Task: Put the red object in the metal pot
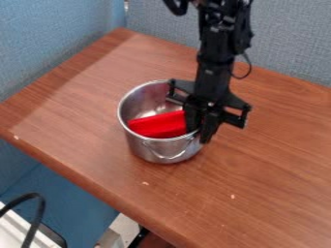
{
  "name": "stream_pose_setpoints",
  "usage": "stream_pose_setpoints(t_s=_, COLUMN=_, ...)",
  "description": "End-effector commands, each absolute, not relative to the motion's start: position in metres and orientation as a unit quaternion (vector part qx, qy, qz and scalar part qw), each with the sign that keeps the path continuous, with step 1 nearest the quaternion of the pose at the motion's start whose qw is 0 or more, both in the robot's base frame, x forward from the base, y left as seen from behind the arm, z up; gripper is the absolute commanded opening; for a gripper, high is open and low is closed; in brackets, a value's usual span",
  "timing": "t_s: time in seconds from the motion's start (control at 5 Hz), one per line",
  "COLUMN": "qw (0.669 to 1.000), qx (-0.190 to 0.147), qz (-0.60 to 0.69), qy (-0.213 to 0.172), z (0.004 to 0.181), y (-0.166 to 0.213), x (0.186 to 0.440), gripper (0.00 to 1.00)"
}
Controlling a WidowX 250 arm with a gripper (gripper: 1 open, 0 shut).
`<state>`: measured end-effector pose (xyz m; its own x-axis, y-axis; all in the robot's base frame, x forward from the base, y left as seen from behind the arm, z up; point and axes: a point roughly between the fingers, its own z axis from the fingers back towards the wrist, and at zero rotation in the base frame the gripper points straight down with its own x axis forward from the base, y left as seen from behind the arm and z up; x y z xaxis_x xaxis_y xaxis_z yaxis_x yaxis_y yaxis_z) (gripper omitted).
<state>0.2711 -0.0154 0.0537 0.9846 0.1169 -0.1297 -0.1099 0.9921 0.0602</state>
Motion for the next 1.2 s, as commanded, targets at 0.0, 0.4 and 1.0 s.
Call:
stream_pose_setpoints(t_s=0.0, qw=0.995, qx=0.017, qz=0.088, qy=0.049, z=0.058, y=-0.007, x=0.272, gripper=1.0)
stream_pose_setpoints(t_s=0.4, qw=0.991, qx=-0.003, qz=0.122, qy=0.046, z=0.056, y=0.002, x=0.267, gripper=1.0)
stream_pose_setpoints(t_s=1.0, qw=0.993, qx=-0.009, qz=0.108, qy=0.053, z=0.055, y=0.006, x=0.268, gripper=1.0)
